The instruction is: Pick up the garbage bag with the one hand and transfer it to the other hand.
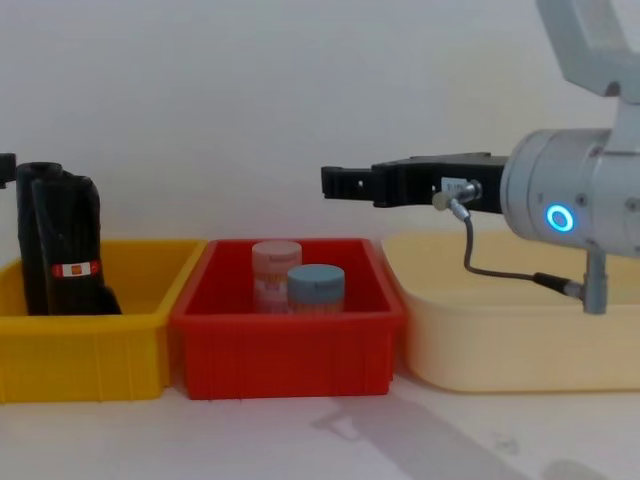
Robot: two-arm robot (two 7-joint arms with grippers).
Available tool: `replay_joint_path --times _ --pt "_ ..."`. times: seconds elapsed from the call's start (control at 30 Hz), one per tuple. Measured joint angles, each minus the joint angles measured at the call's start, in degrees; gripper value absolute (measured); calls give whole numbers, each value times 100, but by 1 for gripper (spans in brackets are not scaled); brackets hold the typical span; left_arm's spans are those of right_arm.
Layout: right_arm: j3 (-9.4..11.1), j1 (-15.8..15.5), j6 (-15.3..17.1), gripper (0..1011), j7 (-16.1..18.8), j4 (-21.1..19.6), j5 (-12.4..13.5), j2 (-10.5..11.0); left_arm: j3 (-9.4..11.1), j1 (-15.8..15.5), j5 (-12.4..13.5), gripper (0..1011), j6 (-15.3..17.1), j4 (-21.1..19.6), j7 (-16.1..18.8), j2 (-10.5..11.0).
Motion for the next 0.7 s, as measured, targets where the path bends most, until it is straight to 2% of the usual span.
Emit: replay_joint_path --times 0.37,0.7 --pt "-10 143 55 1000 4 205 -87 -88 193 -591 -264 1001 -105 744 -491 -231" --pt "24 214 74 1000 23 324 -140 -161 375 -996 -445 1001 -169 1332 -813 -389"
